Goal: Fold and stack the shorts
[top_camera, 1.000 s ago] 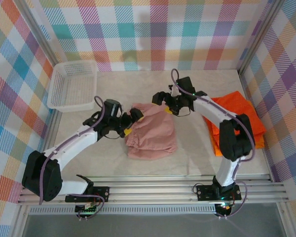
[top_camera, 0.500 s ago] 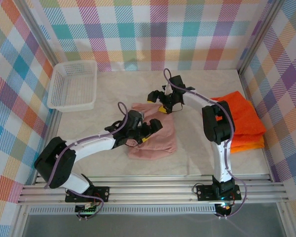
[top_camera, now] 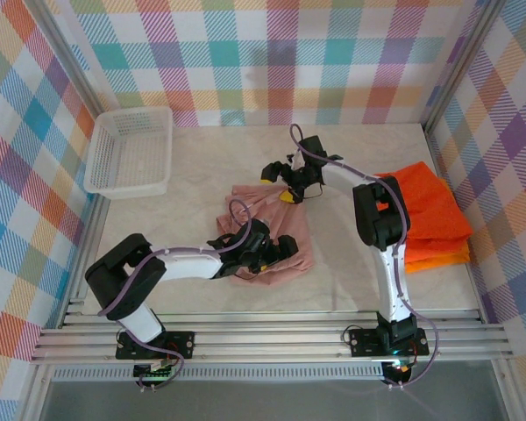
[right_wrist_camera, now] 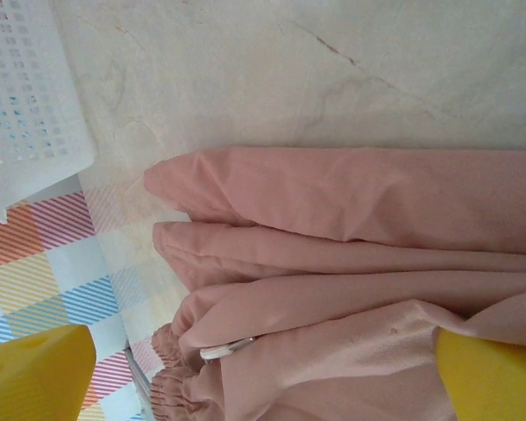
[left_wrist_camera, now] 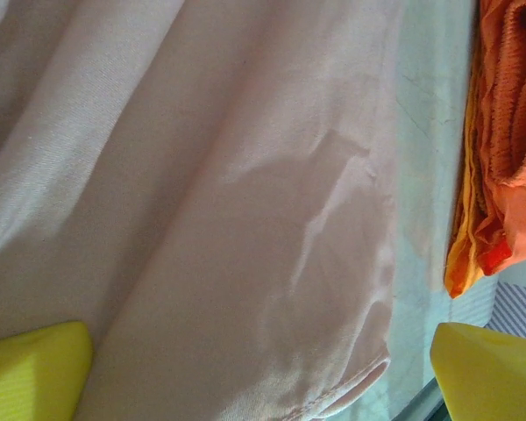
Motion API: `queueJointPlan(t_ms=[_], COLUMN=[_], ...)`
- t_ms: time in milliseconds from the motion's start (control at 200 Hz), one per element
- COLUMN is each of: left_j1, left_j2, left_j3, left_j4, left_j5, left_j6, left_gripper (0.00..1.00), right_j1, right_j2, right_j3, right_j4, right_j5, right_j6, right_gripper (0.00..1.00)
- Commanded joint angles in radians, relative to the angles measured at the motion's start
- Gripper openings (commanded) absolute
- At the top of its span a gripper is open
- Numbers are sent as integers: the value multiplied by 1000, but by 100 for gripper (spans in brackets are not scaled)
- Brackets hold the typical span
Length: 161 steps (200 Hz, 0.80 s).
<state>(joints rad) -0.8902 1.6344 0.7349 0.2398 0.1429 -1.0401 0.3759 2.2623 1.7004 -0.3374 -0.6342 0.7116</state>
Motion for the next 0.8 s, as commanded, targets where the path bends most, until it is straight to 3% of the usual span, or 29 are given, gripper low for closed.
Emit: queueJointPlan(t_ms=[0, 230, 405, 510, 800], left_j1=[-21, 13, 104, 156, 227], left_j2=[-14, -204, -331, -354, -234], left_j3=[-40, 122, 190, 185, 65], left_j4=[-50, -320, -416, -419, -258], left_j5=[-23, -133, -126, -128, -100], left_j6=[-13, 104, 151, 163, 123], left_gripper=[99, 100, 100, 100, 100], right_j1=[-18, -15, -19, -42, -110], right_j2=[37, -146, -375, -497, -624], right_j3=[29, -19, -98, -218, -481], right_j4=[3, 17, -156, -198, -236], right_j5=[1, 8, 166, 229, 161], right_j6=[-2, -61, -265, -319, -415], right_gripper=[99, 99, 100, 99, 99])
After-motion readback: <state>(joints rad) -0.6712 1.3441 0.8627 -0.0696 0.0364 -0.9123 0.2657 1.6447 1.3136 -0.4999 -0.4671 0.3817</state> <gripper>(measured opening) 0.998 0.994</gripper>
